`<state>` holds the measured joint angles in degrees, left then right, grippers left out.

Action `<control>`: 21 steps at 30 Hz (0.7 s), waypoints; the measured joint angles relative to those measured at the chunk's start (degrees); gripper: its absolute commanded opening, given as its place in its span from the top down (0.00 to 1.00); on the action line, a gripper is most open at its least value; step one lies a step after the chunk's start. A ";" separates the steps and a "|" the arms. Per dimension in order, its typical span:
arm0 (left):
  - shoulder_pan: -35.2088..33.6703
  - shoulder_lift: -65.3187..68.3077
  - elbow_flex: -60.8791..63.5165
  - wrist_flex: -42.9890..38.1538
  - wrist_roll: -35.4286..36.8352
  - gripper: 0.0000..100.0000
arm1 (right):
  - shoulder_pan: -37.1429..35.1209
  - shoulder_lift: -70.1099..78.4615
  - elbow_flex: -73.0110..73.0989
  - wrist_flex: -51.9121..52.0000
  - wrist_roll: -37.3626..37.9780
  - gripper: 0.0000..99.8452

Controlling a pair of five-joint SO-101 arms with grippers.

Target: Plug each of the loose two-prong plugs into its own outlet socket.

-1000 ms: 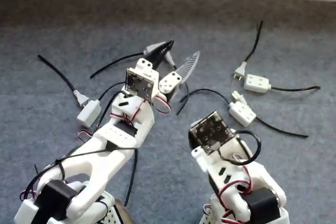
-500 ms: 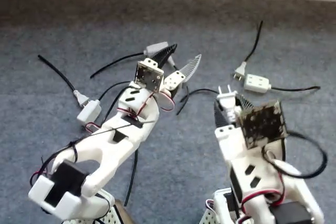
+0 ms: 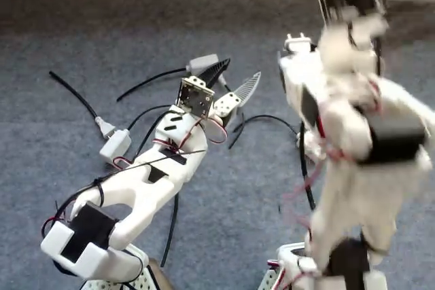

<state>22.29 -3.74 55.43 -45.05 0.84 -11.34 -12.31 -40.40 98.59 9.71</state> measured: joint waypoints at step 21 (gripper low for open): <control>-5.01 0.09 -2.64 0.00 0.00 0.77 | 6.51 3.25 32.88 -23.65 -0.88 0.99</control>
<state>17.27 -3.65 52.79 -45.05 0.84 -4.84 -9.05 -7.52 74.95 8.84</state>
